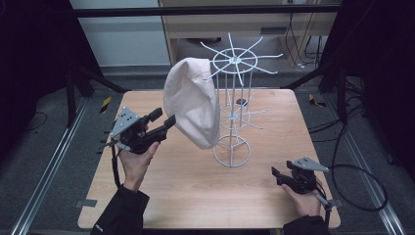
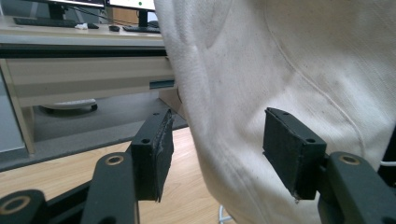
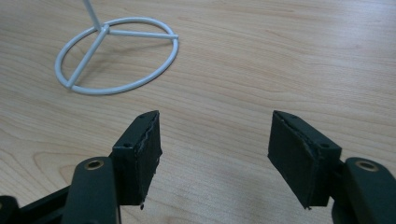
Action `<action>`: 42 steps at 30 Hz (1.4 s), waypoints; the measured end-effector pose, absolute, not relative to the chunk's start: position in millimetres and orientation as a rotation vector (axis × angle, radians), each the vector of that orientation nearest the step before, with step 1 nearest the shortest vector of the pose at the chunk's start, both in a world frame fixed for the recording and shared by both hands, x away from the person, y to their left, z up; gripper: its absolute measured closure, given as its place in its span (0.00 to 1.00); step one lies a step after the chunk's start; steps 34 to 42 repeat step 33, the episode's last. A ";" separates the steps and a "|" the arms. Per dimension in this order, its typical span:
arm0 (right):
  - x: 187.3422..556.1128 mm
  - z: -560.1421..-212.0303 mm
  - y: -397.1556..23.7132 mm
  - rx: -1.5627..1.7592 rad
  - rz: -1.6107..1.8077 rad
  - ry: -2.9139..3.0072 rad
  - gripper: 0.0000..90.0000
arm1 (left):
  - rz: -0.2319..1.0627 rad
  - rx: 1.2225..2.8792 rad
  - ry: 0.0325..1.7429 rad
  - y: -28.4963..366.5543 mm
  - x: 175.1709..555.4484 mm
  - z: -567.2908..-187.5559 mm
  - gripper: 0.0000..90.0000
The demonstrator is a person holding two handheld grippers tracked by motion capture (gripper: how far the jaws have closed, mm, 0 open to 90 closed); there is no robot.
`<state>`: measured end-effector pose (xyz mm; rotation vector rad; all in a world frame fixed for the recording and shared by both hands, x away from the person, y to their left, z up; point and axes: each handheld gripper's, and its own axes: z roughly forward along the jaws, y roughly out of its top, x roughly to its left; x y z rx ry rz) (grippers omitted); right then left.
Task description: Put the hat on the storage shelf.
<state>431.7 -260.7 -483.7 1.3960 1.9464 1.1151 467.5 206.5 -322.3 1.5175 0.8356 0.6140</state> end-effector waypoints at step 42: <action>431.9 -484.9 -263.3 1.414 1.114 1.931 0.31 | 0.611 1.836 1.197 286.5 431.2 -456.0 0.36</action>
